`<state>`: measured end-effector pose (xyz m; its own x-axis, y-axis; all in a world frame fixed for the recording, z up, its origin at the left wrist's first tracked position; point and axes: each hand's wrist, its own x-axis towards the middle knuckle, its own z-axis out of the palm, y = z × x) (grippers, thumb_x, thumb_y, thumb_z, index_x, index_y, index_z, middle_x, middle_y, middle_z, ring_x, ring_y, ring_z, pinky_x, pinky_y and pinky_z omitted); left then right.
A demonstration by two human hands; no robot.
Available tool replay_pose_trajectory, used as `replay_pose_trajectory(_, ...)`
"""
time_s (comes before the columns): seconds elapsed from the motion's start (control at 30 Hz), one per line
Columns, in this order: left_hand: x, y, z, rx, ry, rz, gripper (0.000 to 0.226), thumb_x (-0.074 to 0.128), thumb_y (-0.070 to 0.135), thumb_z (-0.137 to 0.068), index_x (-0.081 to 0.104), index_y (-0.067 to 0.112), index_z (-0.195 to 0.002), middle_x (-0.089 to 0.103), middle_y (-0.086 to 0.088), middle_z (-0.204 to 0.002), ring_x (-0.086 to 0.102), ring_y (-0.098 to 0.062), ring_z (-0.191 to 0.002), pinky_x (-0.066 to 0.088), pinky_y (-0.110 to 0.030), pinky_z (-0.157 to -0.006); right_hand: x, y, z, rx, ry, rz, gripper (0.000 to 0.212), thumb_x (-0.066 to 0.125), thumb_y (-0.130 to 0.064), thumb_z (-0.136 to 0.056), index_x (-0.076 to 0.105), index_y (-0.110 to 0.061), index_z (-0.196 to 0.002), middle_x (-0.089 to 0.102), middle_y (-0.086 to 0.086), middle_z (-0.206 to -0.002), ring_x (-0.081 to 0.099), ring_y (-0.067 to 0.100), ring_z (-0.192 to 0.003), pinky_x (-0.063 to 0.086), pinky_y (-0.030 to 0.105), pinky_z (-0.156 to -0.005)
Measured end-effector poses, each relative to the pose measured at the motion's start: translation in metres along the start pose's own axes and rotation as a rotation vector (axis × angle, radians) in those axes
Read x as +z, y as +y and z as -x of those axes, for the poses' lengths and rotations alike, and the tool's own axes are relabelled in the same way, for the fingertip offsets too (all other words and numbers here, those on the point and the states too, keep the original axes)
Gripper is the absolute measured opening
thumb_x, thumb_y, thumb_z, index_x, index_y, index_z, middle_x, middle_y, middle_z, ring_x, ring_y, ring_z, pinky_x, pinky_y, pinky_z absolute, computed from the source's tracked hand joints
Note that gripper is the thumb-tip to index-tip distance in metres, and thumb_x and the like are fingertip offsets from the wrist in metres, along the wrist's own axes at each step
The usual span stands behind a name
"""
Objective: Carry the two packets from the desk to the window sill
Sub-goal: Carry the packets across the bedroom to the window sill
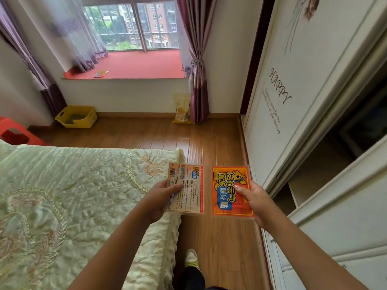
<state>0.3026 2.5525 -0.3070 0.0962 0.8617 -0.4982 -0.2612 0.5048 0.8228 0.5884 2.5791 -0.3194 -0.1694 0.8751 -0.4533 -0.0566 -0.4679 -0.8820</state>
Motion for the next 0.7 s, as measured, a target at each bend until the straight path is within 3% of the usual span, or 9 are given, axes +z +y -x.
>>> replay_pose_trajectory(0.23, -0.041, 0.068, -0.084, -0.013, 0.011, -0.024, 0.023, 0.059, 0.010, -0.097, 0.062, 0.006, -0.119, 0.080, -0.014, -0.101, 0.077, -0.032, -0.096, 0.065, -0.044, -0.076, 0.041, -0.051, -0.096, -0.007, 0.021, 0.021, 0.014, 0.059, -0.022, -0.098, 0.062, -0.026, -0.111, 0.081, 0.000, -0.095, 0.078, 0.022, -0.085, 0.062, 0.034, -0.061)
replay_pose_trajectory(0.43, -0.056, 0.123, -0.143, -0.010, -0.016, -0.058, 0.022, 0.059, 0.010, -0.098, 0.061, 0.007, -0.120, 0.081, -0.012, -0.099, 0.078, -0.030, -0.094, 0.066, -0.040, -0.072, 0.065, -0.085, -0.164, -0.021, 0.050, 0.050, 0.016, 0.061, -0.026, -0.097, 0.061, -0.029, -0.112, 0.080, -0.001, -0.097, 0.078, 0.022, -0.089, 0.063, 0.043, -0.075)
replay_pose_trajectory(0.7, -0.069, 0.175, -0.217, -0.013, -0.017, -0.027, 0.022, 0.059, 0.009, -0.097, 0.060, 0.005, -0.119, 0.080, -0.013, -0.098, 0.077, -0.031, -0.093, 0.065, -0.043, -0.078, 0.075, -0.127, -0.243, -0.035, 0.058, 0.050, 0.014, 0.061, -0.029, -0.096, 0.061, -0.033, -0.110, 0.080, -0.006, -0.094, 0.078, 0.019, -0.086, 0.063, 0.036, -0.064)
